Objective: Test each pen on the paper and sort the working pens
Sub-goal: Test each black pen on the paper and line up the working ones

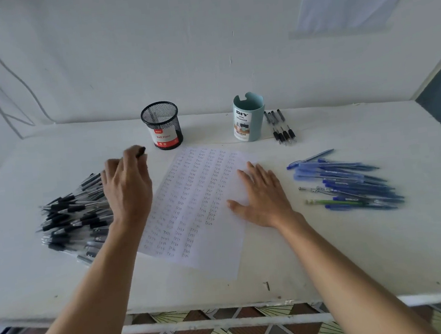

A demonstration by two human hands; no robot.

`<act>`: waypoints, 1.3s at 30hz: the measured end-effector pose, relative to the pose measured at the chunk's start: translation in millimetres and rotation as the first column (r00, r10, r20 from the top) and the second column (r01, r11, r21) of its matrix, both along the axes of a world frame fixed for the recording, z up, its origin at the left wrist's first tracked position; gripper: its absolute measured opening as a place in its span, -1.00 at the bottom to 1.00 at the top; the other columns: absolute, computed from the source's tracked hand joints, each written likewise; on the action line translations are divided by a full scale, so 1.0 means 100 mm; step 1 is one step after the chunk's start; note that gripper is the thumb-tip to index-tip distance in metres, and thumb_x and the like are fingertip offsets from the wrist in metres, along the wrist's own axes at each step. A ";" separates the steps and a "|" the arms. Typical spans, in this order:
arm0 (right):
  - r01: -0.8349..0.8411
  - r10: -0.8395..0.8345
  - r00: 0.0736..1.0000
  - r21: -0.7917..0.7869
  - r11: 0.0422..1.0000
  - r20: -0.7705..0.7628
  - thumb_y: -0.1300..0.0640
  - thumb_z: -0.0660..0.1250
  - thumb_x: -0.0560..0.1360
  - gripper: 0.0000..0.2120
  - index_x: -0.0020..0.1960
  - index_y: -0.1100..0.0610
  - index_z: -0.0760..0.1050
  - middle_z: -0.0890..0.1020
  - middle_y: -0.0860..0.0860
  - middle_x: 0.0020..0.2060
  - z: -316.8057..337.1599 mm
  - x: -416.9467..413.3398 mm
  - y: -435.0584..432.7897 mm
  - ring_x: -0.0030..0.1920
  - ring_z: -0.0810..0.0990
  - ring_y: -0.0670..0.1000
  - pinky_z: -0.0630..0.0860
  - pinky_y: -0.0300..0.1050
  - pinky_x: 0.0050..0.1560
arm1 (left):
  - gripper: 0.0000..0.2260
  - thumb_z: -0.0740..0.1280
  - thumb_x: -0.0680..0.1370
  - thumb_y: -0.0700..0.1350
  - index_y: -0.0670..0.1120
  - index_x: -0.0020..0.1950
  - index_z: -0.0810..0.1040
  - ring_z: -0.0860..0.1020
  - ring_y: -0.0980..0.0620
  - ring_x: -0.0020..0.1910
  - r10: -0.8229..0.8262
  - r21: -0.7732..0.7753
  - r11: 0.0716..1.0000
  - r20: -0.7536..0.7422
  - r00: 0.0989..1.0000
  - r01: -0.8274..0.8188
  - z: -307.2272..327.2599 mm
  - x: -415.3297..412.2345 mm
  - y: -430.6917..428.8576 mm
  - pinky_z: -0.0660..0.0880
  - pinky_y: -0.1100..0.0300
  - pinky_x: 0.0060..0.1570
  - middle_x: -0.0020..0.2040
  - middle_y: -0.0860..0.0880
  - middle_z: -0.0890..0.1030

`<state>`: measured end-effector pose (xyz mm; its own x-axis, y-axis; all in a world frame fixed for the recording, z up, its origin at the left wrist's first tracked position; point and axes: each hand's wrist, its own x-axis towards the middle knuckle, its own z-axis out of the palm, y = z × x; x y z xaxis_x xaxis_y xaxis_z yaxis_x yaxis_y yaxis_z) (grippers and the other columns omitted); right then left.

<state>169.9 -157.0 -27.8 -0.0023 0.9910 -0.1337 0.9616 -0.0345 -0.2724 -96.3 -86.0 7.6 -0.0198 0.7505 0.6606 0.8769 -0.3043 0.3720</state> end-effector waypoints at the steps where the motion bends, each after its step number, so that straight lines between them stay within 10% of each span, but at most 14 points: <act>1: 0.015 -0.014 1.000 0.008 1.000 -0.003 -0.44 -0.06 0.40 -0.07 0.63 0.03 -0.08 -0.19 0.03 0.61 -0.01 -0.01 0.00 0.59 -0.25 0.03 -0.30 0.05 0.56 | -0.81 0.17 0.70 -0.04 -0.13 0.22 0.40 0.56 -0.22 -0.06 -0.053 0.043 0.998 0.082 0.995 0.049 0.07 0.06 -0.04 0.42 -0.03 -0.12 -0.02 -0.14 0.70; 6: 0.069 -0.063 0.997 0.104 0.992 -0.053 -0.28 0.09 0.61 -0.30 0.60 0.08 0.05 -0.06 0.07 0.62 -0.03 -0.01 0.00 0.60 -0.14 0.08 -0.21 0.00 0.55 | -0.90 0.09 0.72 -0.12 -0.13 0.16 0.22 0.60 -0.02 -0.41 -0.252 0.036 0.958 0.577 0.777 0.284 0.33 0.42 -0.24 0.52 0.01 -0.39 -0.17 -0.10 0.67; 11: 0.097 -0.091 0.994 0.128 0.987 -0.053 -0.18 0.03 0.66 -0.39 0.60 0.11 0.07 -0.03 0.10 0.62 -0.04 -0.04 0.01 0.60 -0.09 0.11 -0.15 0.03 0.56 | -0.71 0.45 0.50 -0.36 -0.09 -0.06 0.37 0.56 0.00 -0.41 -0.066 -0.171 0.849 0.904 0.422 0.500 0.24 0.64 -0.26 0.51 0.19 -0.35 -0.33 -0.04 0.56; 15: 0.095 -0.095 0.995 0.034 0.995 0.009 -0.23 0.02 0.62 -0.27 0.63 0.11 -0.11 -0.18 0.07 0.61 -0.02 -0.04 0.04 0.60 -0.21 0.08 -0.22 0.04 0.55 | -0.79 0.32 0.53 -0.41 -0.13 -0.17 0.42 0.45 0.05 -0.47 -0.045 -0.265 0.784 0.878 0.476 0.562 0.07 0.73 -0.29 0.38 0.22 -0.43 -0.34 -0.10 0.46; 21: 0.100 -0.101 0.995 0.040 0.994 0.025 -0.28 0.03 0.60 -0.23 0.63 0.10 -0.12 -0.15 0.06 0.62 -0.02 -0.05 0.06 0.60 -0.21 0.07 -0.21 0.05 0.55 | -0.89 0.43 0.55 -0.27 -0.32 -0.05 0.57 0.71 -0.11 -0.08 -0.080 -0.319 0.674 0.865 0.495 0.666 -0.09 0.79 -0.29 0.64 0.05 0.05 -0.08 -0.22 0.67; 30: 0.091 -0.094 0.995 0.069 0.993 0.042 -0.28 0.05 0.59 -0.22 0.63 0.12 -0.09 -0.10 0.08 0.62 -0.05 -0.05 0.07 0.60 -0.17 0.08 -0.18 0.08 0.57 | -0.80 0.50 0.47 -0.28 -0.25 -0.20 0.48 0.58 0.00 -0.45 -0.140 -0.406 0.735 0.693 0.707 0.543 -0.11 0.82 -0.32 0.49 0.19 -0.47 -0.35 -0.10 0.60; 39: 0.095 -0.098 0.995 0.085 0.992 0.036 -0.27 0.05 0.59 -0.23 0.63 0.13 -0.09 -0.10 0.08 0.62 -0.07 -0.06 0.06 0.60 -0.17 0.09 -0.18 0.08 0.57 | -0.69 0.27 0.28 -0.37 -0.07 -0.44 0.18 0.22 0.02 -0.44 -0.116 -0.511 0.715 0.587 0.802 0.477 -0.21 0.80 -0.29 0.21 0.10 -0.41 -0.51 0.06 0.21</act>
